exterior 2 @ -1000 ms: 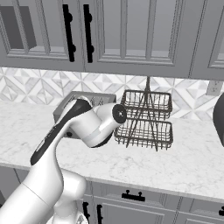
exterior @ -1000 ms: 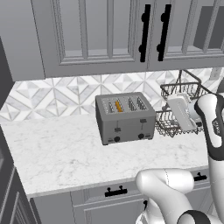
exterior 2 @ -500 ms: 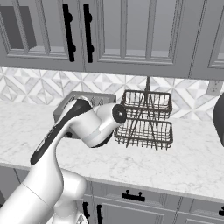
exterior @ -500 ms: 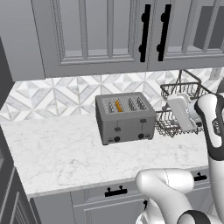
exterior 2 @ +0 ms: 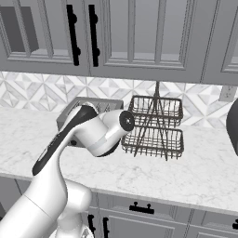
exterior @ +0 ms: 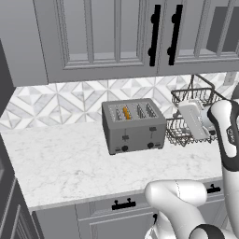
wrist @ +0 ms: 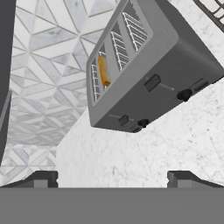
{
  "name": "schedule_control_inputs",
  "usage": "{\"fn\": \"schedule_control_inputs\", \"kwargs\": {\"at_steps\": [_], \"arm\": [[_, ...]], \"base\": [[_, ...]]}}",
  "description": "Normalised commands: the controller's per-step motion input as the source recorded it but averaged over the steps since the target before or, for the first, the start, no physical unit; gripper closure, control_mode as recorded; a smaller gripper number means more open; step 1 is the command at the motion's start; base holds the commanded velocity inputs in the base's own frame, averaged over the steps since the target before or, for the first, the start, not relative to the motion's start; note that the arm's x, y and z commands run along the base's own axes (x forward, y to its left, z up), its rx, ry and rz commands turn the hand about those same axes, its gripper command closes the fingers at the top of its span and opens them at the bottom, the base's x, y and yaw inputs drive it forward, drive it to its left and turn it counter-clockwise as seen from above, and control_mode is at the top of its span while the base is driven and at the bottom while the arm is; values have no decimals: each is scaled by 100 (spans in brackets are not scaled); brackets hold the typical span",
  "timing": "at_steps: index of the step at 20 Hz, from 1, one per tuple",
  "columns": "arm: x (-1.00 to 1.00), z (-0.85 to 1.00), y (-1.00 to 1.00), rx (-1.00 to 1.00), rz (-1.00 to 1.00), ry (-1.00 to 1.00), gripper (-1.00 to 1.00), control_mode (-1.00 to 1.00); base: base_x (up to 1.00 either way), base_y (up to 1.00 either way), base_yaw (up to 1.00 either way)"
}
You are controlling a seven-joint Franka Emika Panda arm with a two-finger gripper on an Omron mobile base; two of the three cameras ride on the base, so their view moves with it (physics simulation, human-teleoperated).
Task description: Start the toaster. Once the lever pops up, take the bread to the plate on the dining counter.
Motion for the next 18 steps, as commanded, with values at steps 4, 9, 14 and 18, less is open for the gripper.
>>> {"fn": "schedule_control_inputs", "kwargs": {"at_steps": [4,9,14,18], "arm": [[0,0,0,0,0,0,-100,-100],[0,0,0,0,0,0,-100,-100],[0,0,0,0,0,0,-100,-100],[0,0,0,0,0,0,-100,-100]], "base": [[0,0,0],[0,0,0],[0,0,0],[0,0,0]]}}
